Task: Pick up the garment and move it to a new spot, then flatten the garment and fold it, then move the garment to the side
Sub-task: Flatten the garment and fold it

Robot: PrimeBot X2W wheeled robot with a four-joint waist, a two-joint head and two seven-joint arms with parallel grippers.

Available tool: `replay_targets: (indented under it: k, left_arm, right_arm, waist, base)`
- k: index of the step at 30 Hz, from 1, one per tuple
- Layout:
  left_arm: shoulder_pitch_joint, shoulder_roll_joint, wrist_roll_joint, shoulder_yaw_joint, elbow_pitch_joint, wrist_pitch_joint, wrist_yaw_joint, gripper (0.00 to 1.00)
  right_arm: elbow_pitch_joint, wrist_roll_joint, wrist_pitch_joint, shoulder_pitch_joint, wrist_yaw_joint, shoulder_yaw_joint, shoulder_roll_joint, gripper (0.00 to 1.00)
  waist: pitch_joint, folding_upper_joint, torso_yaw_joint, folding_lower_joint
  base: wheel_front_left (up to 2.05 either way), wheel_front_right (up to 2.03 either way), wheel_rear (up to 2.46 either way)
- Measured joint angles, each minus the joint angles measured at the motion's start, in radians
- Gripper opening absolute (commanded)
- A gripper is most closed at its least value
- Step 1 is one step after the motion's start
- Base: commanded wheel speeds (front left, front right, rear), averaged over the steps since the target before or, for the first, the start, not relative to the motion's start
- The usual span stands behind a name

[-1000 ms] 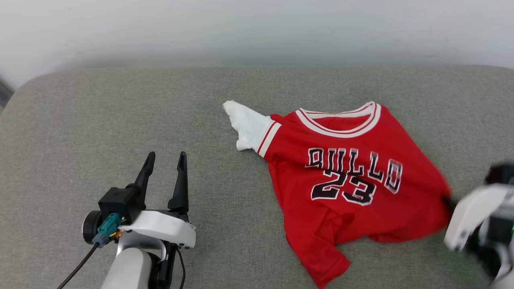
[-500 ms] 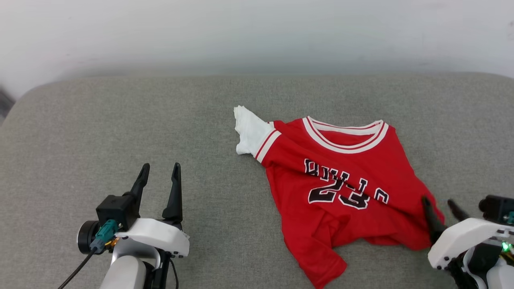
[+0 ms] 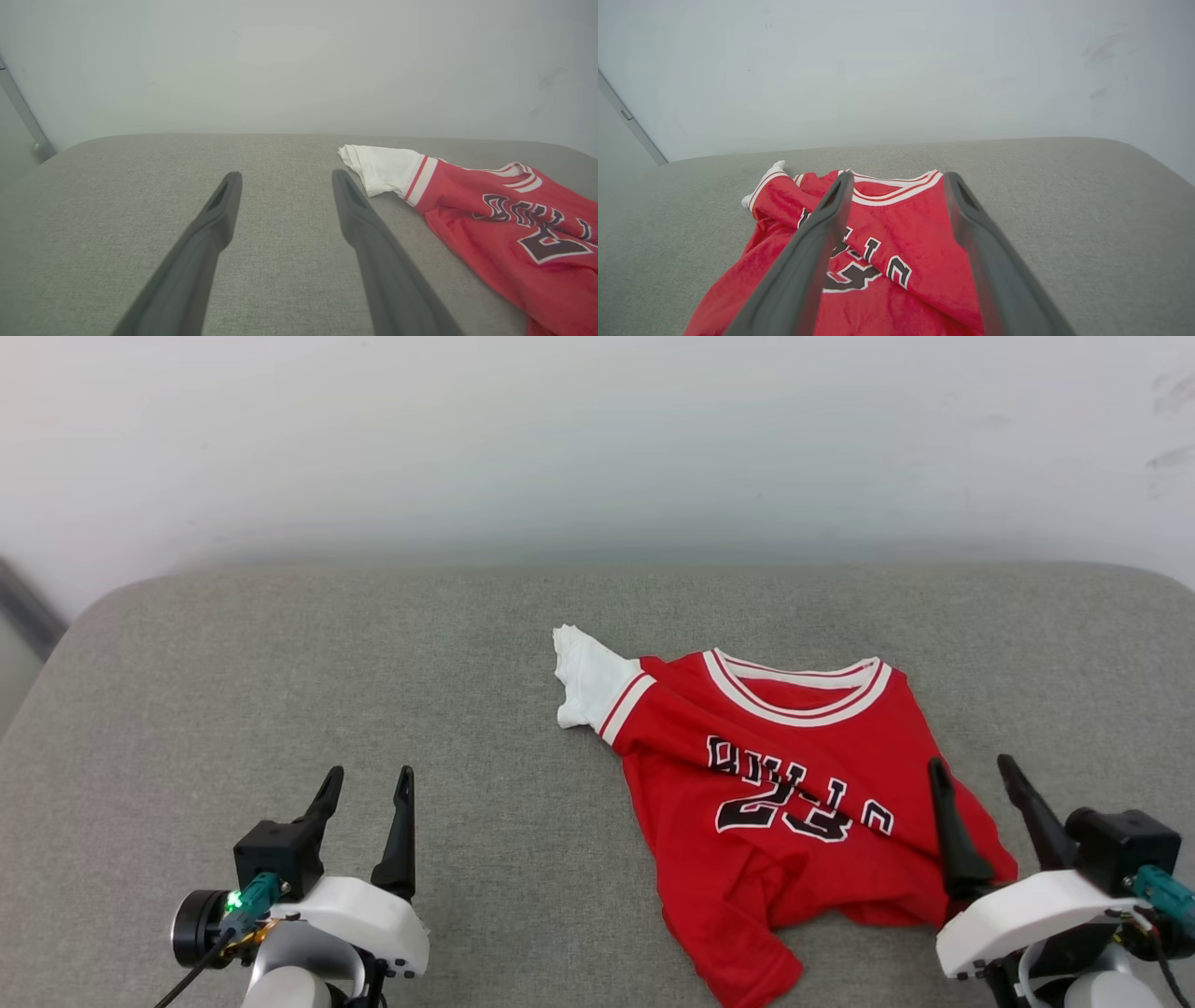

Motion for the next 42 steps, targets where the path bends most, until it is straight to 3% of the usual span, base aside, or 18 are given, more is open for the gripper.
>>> replay_targets:
  k: [8,10,18,24,30,37,38,40,41,42]
  left_arm:
    - [-0.027,0.009,0.007,-0.03,0.005,0.049,-0.006,1.0]
    - [-0.148,0.007,0.018,-0.068,0.008,0.092,-0.036,1.0]
    - [-0.443,-0.002,0.031,-0.129,0.054,0.193,-0.084,1.0]
    - [-0.594,0.046,-0.032,-0.159,0.212,0.422,-0.11,1.0]
    - [-0.666,0.119,-0.108,-0.256,0.382,0.678,-0.118,1.0]
    - [-0.694,0.172,-0.241,-0.377,0.449,0.833,-0.119,1.0]
    - [-0.697,0.174,-0.256,-0.388,0.452,0.842,-0.119,0.55]
    - [-0.709,0.179,-0.281,-0.415,0.454,0.86,-0.116,0.27]
    - [-0.711,0.179,-0.29,-0.429,0.455,0.86,-0.116,0.0]
    - [-0.714,0.18,-0.298,-0.44,0.455,0.859,-0.116,0.0]
  right_arm:
    - [-0.047,-0.013,0.019,0.02,0.0,0.032,0.012,1.0]
    - [-0.079,-0.015,0.029,0.004,0.0,0.045,0.012,1.0]
    - [-0.126,-0.015,0.036,-0.047,0.0,0.065,0.01,1.0]
    - [-0.125,-0.011,0.036,-0.078,0.0,0.084,0.012,1.0]
    - [-0.104,0.005,0.024,-0.098,0.0,0.096,0.017,1.0]
    - [-0.064,0.025,-0.001,-0.109,0.0,0.107,0.025,1.0]
    - [-0.059,0.029,-0.004,-0.113,0.0,0.107,0.026,1.0]
    - [-0.052,0.033,-0.009,-0.116,0.0,0.107,0.026,1.0]
    - [-0.049,0.034,-0.01,-0.117,0.0,0.108,0.027,1.0]
    - [-0.047,0.037,-0.011,-0.117,0.0,0.11,0.027,1.0]
  waist:
    - [0.01,0.0,-0.013,-0.0001]
    - [0.044,0.0,-0.026,0.0]
    - [0.128,0.0,-0.085,0.0]
    - [0.192,0.0,-0.15,0.0001]
    - [0.254,0.0,-0.207,0.0002]
    - [0.301,0.0,-0.252,0.0001]
    - [0.305,0.0,-0.254,0.0001]
    - [0.309,0.0,-0.255,0.0001]
    - [0.31,0.0,-0.254,0.0001]
    - [0.311,0.0,-0.253,0.0001]
  base:
    - [0.0,0.0,0.0]
    - [0.0,0.0,0.0]
    - [0.0,0.0,0.0]
    - [0.0,0.0,0.0]
    - [0.0,0.0,0.0]
    - [0.0,0.0,0.0]
    - [0.0,0.0,0.0]
    - [0.0,0.0,0.0]
    - [0.0,0.0,0.0]
    - [0.0,0.0,0.0]
